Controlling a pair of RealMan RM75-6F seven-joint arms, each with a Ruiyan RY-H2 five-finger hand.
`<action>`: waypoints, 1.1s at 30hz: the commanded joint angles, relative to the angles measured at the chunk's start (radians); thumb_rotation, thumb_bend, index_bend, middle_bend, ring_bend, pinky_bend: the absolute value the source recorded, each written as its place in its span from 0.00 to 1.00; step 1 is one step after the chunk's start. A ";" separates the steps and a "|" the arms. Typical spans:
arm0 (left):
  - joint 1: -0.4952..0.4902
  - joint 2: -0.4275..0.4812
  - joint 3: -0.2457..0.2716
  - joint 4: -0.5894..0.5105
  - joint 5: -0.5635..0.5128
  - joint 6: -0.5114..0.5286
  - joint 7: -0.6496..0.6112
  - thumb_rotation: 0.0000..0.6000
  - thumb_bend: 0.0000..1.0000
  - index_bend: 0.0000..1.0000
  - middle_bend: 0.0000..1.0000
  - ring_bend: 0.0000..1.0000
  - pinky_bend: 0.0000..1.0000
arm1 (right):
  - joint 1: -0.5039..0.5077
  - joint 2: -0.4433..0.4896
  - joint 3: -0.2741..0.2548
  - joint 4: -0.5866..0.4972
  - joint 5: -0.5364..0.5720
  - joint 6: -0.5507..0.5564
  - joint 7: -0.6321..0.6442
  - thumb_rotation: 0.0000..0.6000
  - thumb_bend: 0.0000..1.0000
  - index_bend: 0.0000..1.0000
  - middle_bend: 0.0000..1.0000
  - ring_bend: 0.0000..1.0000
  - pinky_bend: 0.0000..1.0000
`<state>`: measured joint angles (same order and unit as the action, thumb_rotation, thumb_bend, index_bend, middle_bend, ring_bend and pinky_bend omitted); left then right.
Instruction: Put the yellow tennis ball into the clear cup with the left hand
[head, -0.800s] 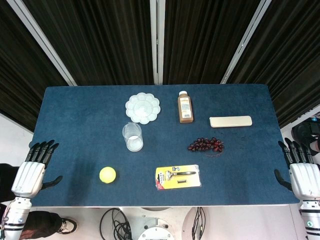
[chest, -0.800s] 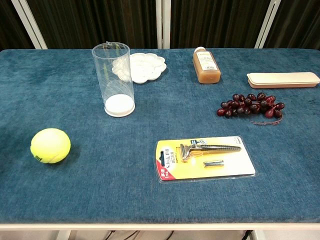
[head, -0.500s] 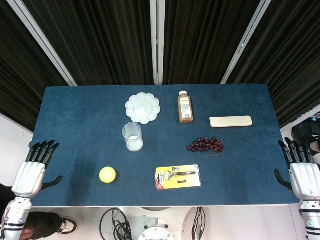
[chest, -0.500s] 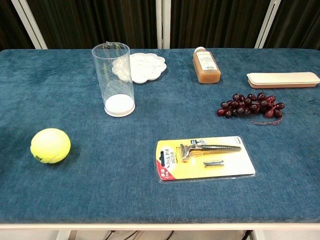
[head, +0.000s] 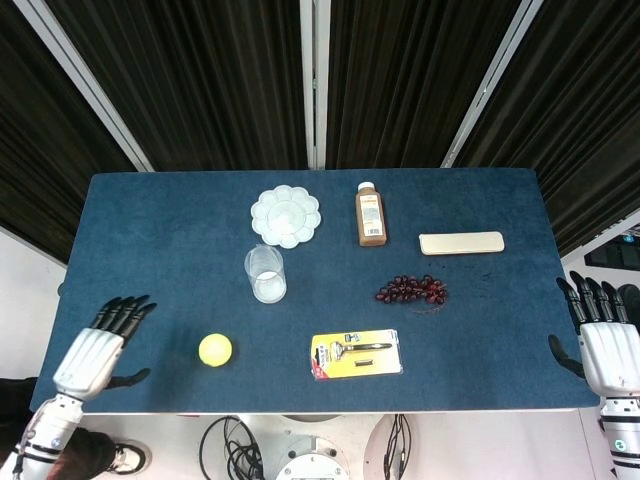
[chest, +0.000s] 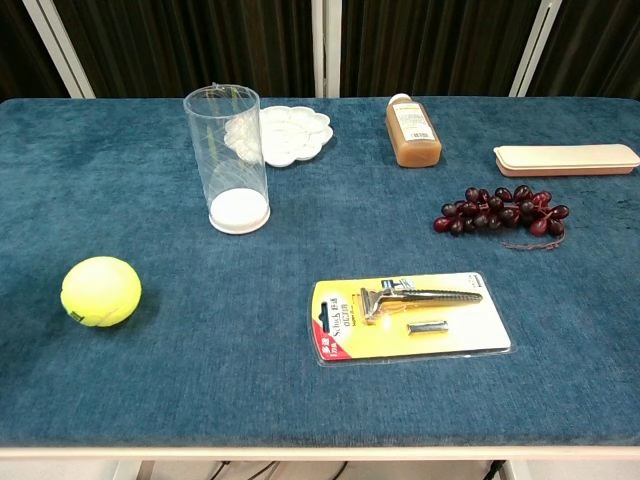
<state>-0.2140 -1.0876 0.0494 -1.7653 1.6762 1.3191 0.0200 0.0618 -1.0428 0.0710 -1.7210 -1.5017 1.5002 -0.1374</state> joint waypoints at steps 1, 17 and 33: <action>-0.039 -0.027 0.010 -0.011 0.033 -0.045 -0.004 1.00 0.14 0.08 0.01 0.00 0.02 | -0.002 -0.003 -0.001 0.002 0.001 0.001 0.003 1.00 0.30 0.00 0.00 0.00 0.00; -0.187 -0.273 -0.017 0.129 -0.036 -0.276 0.060 1.00 0.14 0.09 0.03 0.00 0.12 | -0.019 0.013 0.001 0.008 0.005 0.026 0.031 1.00 0.30 0.00 0.00 0.00 0.00; -0.194 -0.352 -0.015 0.236 -0.097 -0.258 0.051 1.00 0.18 0.33 0.28 0.30 0.64 | -0.017 0.009 0.003 0.028 0.016 0.014 0.050 1.00 0.30 0.00 0.00 0.00 0.00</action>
<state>-0.4091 -1.4329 0.0359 -1.5372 1.5769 1.0505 0.0725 0.0451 -1.0338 0.0740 -1.6931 -1.4858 1.5138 -0.0880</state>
